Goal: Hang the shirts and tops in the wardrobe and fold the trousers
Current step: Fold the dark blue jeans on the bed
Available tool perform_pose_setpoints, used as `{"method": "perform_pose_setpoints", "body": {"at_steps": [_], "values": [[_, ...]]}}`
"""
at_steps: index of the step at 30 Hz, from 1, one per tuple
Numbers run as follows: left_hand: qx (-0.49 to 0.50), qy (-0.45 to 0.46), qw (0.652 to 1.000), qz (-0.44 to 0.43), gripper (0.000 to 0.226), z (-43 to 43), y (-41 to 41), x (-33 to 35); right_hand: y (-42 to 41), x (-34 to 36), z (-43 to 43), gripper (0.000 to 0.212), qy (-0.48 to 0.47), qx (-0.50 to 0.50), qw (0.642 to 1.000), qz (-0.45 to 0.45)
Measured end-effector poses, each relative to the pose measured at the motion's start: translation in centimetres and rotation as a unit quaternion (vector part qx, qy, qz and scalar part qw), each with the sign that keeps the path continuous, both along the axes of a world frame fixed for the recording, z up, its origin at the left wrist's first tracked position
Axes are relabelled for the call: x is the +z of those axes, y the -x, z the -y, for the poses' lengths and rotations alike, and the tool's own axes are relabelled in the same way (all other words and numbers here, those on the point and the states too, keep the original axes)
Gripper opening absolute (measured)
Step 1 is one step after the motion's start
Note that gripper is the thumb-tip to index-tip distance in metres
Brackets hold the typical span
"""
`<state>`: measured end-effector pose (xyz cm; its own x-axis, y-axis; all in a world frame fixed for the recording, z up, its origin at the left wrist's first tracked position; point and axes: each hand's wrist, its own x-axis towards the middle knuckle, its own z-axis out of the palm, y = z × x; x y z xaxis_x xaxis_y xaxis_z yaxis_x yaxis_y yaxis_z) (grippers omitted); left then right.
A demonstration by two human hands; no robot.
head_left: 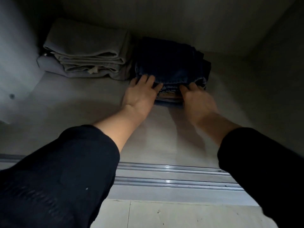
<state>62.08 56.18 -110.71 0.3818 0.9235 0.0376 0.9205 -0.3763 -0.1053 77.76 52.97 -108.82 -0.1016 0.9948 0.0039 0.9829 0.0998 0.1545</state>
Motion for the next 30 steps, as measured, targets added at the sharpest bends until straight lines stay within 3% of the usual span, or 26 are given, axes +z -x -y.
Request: {"method": "perform_pose_setpoints", "body": {"at_steps": [6,8,11,14,17,22,27,30], "values": [[0.036,0.021,0.998,-0.056,0.071,-3.7,-0.2,-1.6,-0.3,-1.7,-2.4,0.079,0.06,0.01,0.998,0.03],[0.043,0.041,0.993,-0.106,0.071,-4.7,-0.6,-0.9,-0.6,-1.6,-2.9,0.088,0.104,-0.007,0.994,-0.014],[0.059,0.067,0.985,-0.147,0.069,-4.8,-1.0,-0.2,-1.5,-1.6,-3.1,0.085,0.151,-0.022,0.982,-0.11],[0.072,0.073,0.982,-0.158,0.083,-3.6,-0.3,-0.7,-2.9,-2.4,-0.9,0.071,0.184,-0.024,0.968,-0.17],[0.067,0.084,0.987,-0.118,0.083,-1.2,0.4,-1.5,-3.5,-3.7,3.2,0.06,0.145,-0.013,0.967,-0.208],[0.046,0.07,0.993,0.079,0.055,5.0,0.2,-1.7,-3.9,-3.2,8.0,0.063,0.13,-0.03,0.962,-0.239],[0.029,0.134,0.984,0.117,0.048,11.2,-2.9,4.1,-4.4,2.9,13.8,0.051,0.101,-0.076,0.951,-0.282],[0.014,0.175,0.978,0.115,0.042,14.8,-5.1,10.3,-5.2,8.7,18.2,0.063,0.133,-0.097,0.947,-0.275]]}}
